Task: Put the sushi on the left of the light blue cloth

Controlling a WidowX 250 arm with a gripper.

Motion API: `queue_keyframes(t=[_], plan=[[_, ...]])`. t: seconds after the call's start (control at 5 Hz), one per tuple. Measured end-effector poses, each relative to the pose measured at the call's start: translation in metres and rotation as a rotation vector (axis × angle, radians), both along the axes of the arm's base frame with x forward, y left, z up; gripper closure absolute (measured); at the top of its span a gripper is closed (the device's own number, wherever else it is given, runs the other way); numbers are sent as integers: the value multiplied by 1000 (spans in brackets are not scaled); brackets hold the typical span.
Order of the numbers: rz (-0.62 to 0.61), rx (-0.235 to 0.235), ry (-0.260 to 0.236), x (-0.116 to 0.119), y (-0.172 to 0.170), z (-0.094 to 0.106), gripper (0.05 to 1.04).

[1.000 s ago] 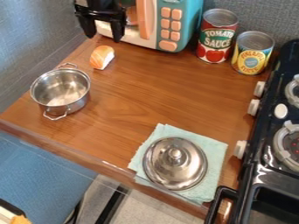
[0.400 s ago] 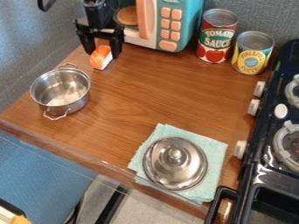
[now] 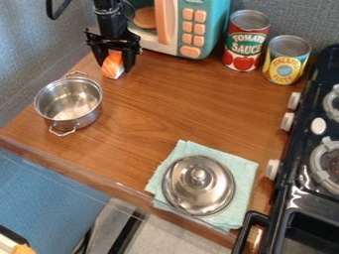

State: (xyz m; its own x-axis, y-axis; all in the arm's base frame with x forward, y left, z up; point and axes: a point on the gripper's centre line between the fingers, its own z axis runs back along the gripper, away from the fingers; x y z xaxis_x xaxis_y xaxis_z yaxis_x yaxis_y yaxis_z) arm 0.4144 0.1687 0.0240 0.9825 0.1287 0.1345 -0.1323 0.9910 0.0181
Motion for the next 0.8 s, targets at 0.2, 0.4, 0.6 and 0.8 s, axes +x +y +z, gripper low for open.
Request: queue_keyframes(t=[0.2, 0.4, 0.6, 0.8], plan=[[-17, -20, -18, 1, -4, -2, 489], [-21, -21, -80, 7, -7, 23, 496], [-43, -12, -167, 14, -25, 64, 497], [-104, -4, -204, -4, -69, 93, 497]])
